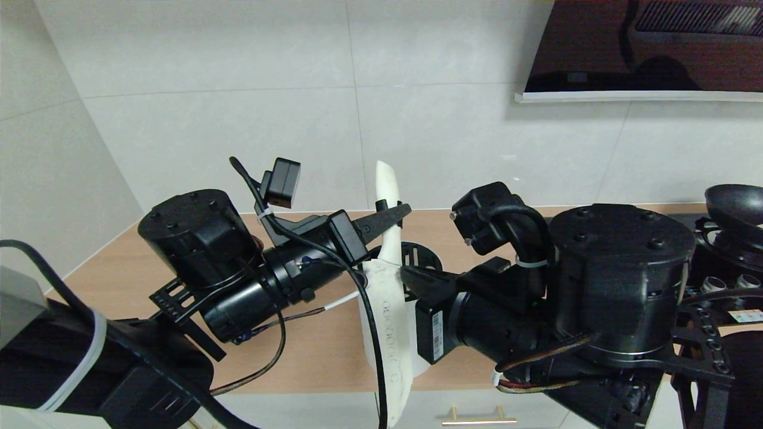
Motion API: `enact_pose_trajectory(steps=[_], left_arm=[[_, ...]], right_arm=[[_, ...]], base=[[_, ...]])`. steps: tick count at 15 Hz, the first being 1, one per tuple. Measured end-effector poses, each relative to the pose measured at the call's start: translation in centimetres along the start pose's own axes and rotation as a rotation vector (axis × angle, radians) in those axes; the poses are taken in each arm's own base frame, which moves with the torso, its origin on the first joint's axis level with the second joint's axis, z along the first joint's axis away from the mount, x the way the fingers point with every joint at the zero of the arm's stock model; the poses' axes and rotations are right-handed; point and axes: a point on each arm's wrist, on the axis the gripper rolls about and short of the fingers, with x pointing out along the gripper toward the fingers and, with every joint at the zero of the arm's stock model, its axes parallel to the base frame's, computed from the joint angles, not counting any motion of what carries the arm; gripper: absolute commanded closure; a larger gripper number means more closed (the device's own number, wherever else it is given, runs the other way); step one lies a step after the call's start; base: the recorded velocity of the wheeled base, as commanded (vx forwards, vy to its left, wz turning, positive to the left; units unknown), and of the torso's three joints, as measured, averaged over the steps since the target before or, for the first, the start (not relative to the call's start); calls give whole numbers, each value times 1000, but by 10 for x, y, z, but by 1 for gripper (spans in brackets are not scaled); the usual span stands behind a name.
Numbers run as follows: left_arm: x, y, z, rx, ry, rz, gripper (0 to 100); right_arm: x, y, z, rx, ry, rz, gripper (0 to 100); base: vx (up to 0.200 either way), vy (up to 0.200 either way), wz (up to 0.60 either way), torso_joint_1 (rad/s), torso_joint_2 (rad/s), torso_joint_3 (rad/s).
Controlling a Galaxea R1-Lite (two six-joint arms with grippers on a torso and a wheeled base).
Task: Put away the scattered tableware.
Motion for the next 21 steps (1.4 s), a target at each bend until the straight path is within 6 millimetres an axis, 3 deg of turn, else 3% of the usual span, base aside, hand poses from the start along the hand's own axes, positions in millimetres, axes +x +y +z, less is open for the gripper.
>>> enact_pose_trajectory(steps=[5, 6, 9, 15, 18, 21], left_arm=[[0, -1, 0, 1, -2, -1, 100], [0, -1, 1, 2, -3, -2, 100], [-2, -4, 5, 25, -15, -6, 100], [-21, -11, 25, 300, -25, 121, 100], [-36, -38, 45, 342, -33, 181, 100], [-69, -73, 61, 447, 98, 286, 100]], right_arm=[[-2, -1, 2, 3, -6, -3, 100], [-3, -1, 3, 4, -9, -5, 0], [-5, -9, 8, 10, -24, -23, 0], [-14, -54, 33, 37, -99, -153, 0], [-19, -72, 39, 46, -123, -214, 0], [-21, -84, 41, 49, -128, -253, 0]], base=[[0, 0, 0, 0, 0, 0], [0, 0, 0, 0, 0, 0], [0, 0, 0, 0, 0, 0], [0, 0, 0, 0, 0, 0], [0, 0, 0, 0, 0, 0], [0, 0, 0, 0, 0, 0]])
